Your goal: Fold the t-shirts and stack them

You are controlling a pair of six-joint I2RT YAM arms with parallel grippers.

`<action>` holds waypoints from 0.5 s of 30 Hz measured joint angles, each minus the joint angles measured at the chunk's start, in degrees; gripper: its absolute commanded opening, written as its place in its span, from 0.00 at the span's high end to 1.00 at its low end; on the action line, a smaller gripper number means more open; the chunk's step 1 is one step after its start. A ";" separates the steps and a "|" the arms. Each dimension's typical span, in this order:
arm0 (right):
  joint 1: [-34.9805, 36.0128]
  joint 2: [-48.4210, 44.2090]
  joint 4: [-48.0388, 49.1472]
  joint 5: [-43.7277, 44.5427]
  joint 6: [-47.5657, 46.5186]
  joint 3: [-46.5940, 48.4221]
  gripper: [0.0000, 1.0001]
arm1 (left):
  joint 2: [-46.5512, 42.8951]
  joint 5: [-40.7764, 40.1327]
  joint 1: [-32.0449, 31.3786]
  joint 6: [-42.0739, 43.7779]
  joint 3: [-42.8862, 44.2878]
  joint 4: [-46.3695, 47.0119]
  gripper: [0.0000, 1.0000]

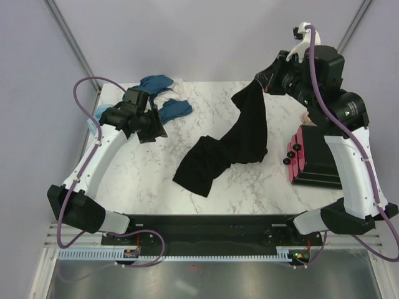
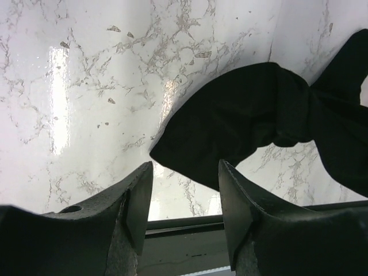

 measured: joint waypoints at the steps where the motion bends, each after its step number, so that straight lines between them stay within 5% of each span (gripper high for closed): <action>1: 0.00 0.68 0.04 -1.49 0.00 2.14 1.00 | -0.13 0.02 0.22 0.00 0.17 0.00 0.43; 15: 0.02 1.03 -1.92 -15.61 4.11 12.35 1.00 | 7.15 6.08 0.92 0.13 0.22 0.57 0.44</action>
